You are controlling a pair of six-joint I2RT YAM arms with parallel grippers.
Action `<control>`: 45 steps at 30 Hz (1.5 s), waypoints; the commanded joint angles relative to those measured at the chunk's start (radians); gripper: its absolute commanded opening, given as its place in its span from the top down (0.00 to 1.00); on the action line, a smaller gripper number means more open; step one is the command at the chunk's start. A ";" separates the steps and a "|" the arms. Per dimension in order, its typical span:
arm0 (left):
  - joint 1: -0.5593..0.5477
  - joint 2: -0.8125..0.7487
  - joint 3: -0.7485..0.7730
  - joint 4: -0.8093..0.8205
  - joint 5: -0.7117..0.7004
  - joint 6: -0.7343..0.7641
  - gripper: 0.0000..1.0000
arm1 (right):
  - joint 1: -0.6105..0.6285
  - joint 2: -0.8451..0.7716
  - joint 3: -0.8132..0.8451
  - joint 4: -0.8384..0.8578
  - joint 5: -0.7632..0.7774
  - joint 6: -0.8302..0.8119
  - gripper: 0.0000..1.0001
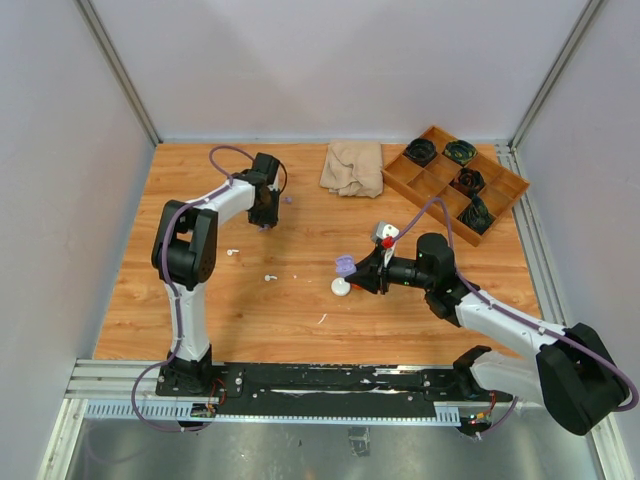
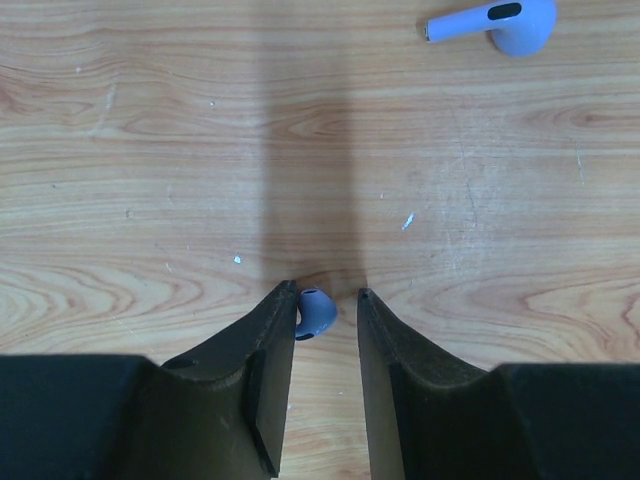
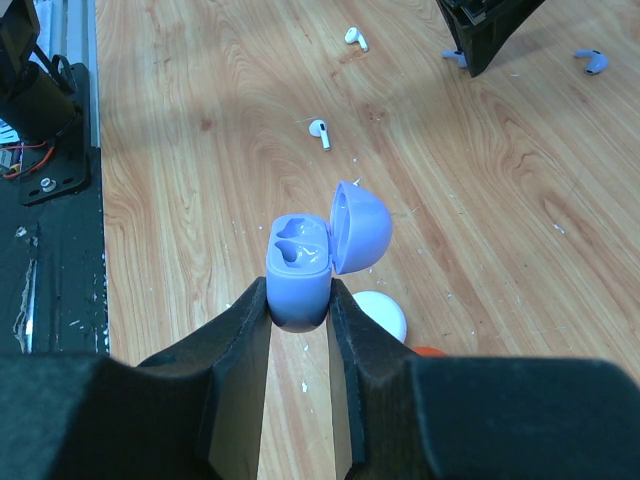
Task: Insert the wireless bluetooth earbuds into the charging case
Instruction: Pick up the earbud from the center of the board.
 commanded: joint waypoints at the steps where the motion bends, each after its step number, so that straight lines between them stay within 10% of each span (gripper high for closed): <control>1: -0.013 0.036 0.014 -0.075 0.003 0.025 0.64 | 0.012 0.002 0.038 0.006 -0.021 -0.009 0.99; 25: -0.019 0.025 0.017 -0.090 -0.028 0.032 0.81 | 0.013 -0.002 0.040 0.000 -0.024 -0.009 0.99; 45: -0.104 -0.494 -0.427 0.387 0.140 -0.244 0.84 | 0.025 -0.049 -0.019 0.105 0.085 -0.030 0.99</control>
